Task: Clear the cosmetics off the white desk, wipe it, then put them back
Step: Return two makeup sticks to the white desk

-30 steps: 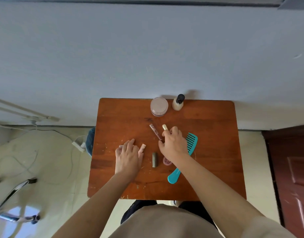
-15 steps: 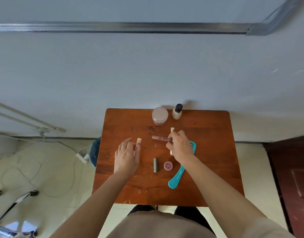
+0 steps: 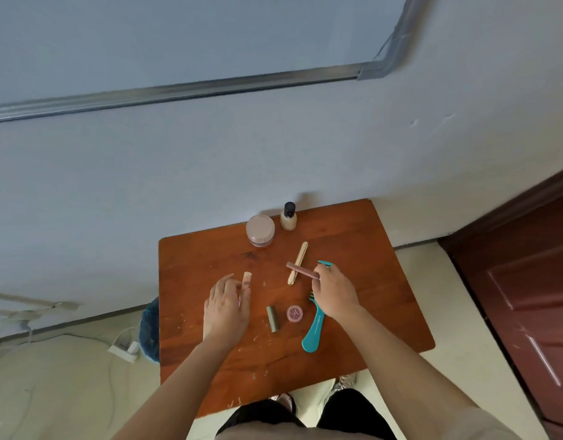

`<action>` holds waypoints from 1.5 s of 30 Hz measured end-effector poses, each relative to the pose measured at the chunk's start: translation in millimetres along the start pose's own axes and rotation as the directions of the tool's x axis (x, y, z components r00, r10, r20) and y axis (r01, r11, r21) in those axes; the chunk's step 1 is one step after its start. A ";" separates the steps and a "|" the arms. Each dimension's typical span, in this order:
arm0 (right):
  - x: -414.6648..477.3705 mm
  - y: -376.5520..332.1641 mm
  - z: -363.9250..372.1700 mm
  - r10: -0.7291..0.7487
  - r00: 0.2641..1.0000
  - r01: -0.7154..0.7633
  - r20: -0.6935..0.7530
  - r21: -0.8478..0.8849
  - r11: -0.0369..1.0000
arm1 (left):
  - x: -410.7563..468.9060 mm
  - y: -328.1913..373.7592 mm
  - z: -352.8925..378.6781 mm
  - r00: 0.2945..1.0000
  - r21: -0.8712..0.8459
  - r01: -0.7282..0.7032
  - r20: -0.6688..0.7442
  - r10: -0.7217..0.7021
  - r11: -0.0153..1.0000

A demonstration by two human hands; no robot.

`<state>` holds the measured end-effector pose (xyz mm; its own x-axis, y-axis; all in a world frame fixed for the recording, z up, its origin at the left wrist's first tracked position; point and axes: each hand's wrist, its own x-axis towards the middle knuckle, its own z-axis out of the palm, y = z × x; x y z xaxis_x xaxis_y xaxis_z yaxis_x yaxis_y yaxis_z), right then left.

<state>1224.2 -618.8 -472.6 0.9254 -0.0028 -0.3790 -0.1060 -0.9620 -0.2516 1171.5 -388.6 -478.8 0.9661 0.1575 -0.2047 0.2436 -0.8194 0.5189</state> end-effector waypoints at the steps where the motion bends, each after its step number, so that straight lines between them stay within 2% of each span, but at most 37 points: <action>1: 0.2 -1.5 0.3 0.002 1.000 -0.002 0.022 -0.021 1.000 | -0.4 -1.3 1.0 1.000 0.001 -0.006 0.009 0.006 1.000; 4: 5.8 -10.4 1.5 -0.045 0.997 0.051 0.069 -0.082 0.995 | -1.6 -6.7 2.9 0.999 0.009 -0.016 0.030 0.015 1.000; 7: 16.3 -25.0 3.2 -0.112 0.992 0.116 0.054 -0.082 0.990 | 0.4 -12.4 0.3 0.999 -0.022 0.016 0.034 -0.015 1.000; 12: 29.3 -44.5 15.5 0.007 1.000 -0.007 -0.020 -0.022 1.000 | 8.0 -18.9 -7.0 0.998 -0.053 0.058 -0.010 -0.058 0.997; 16: 29.5 -45.0 16.7 -0.030 0.997 0.034 -0.071 0.061 0.998 | 19.1 -11.4 -10.2 0.997 -0.038 0.031 -0.066 -0.034 0.999; 20: 8.6 -20.2 -2.8 0.008 0.978 0.017 -0.207 0.121 0.993 | 37.0 24.8 -10.6 0.994 -0.036 -0.049 -0.095 0.045 0.998; 23: -19.5 16.7 -34.9 0.097 0.924 -0.004 -0.371 0.245 0.970 | 46.2 80.3 -10.6 0.984 -0.069 -0.147 -0.110 0.139 0.987; 25: -41.5 47.6 -59.9 0.182 0.861 -0.013 -0.476 0.337 0.941 | 46.1 131.0 -9.9 0.972 -0.113 -0.215 -0.122 0.201 0.970; 27: -69.2 83.2 -86.9 0.267 0.782 -0.028 -0.564 0.396 0.918 | 36.5 187.6 -6.8 0.935 -0.153 -0.340 -0.157 0.317 0.928; 30: -129.8 146.6 -122.4 0.390 0.629 -0.056 -0.672 0.462 0.885 | -2.9 276.1 5.0 0.843 -0.208 -0.536 -0.185 0.505 0.818; 33: -217.2 220.1 -137.1 0.524 0.462 -0.104 -0.716 0.543 0.833 | -77.4 359.9 28.2 0.729 -0.268 -0.683 -0.185 0.659 0.680; 39: -416.1 352.0 -123.4 0.698 0.160 -0.203 -0.698 0.668 0.716 | -275.1 475.4 97.8 0.524 -0.392 -0.815 -0.180 0.833 0.427; 45: -611.4 450.7 -85.5 0.794 -0.066 -0.248 -0.604 0.781 0.574 | -470.7 541.8 183.5 0.297 -0.461 -0.859 -0.099 0.950 0.220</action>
<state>641.8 -1074.0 -278.2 0.0743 -0.9286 0.3636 -0.5747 -0.3379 -0.7454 833.0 -1007.8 -253.6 0.5266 -0.6769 0.5143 -0.7369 -0.0618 0.6732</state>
